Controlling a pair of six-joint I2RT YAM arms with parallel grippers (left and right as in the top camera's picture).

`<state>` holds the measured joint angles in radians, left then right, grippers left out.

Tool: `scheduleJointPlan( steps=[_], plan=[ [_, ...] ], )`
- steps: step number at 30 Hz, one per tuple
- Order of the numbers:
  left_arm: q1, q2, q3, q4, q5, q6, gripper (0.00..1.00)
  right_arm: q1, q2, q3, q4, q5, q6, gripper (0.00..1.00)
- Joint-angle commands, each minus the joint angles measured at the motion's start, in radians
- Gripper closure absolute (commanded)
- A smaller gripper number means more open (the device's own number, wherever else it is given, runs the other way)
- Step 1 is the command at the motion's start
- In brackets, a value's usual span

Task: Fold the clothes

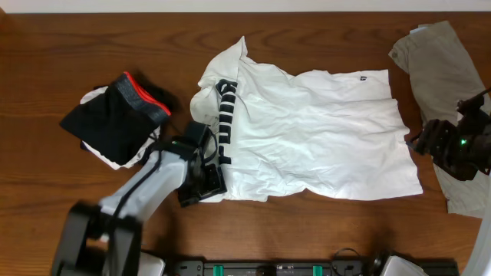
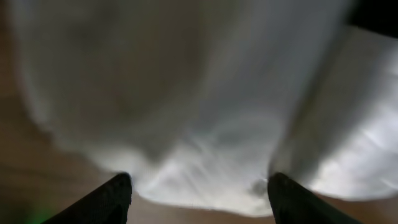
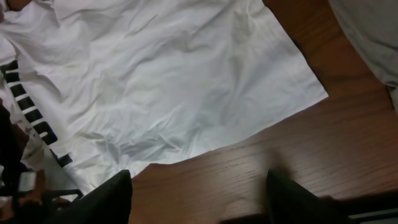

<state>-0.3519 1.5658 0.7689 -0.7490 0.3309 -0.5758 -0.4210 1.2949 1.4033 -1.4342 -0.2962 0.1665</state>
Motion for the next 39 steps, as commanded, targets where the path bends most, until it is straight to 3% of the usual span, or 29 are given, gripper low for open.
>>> scheduleJointPlan(
  steps=[1,7,11,14,22,39],
  plan=[
    [-0.001,0.072,0.000,0.010,0.051,-0.027,0.35,0.009,-0.006,-0.001,0.005,-0.006,-0.019,0.33],
    [0.011,0.073,0.033,0.026,0.048,0.024,0.78,0.009,-0.005,-0.010,0.030,0.029,-0.018,0.31],
    [0.042,-0.002,0.106,-0.010,0.016,0.046,0.93,0.009,-0.005,-0.063,0.074,0.028,-0.006,0.30],
    [0.063,-0.082,0.181,-0.063,-0.015,0.075,0.94,0.009,-0.005,-0.130,0.114,0.028,-0.006,0.30],
    [0.068,-0.283,0.318,-0.155,-0.285,0.090,0.94,0.009,-0.005,-0.352,0.219,0.038,0.043,0.30],
    [0.068,-0.304,0.318,-0.193,-0.321,0.131,0.94,0.009,-0.005,-0.697,0.380,0.062,0.187,0.39]
  ],
)
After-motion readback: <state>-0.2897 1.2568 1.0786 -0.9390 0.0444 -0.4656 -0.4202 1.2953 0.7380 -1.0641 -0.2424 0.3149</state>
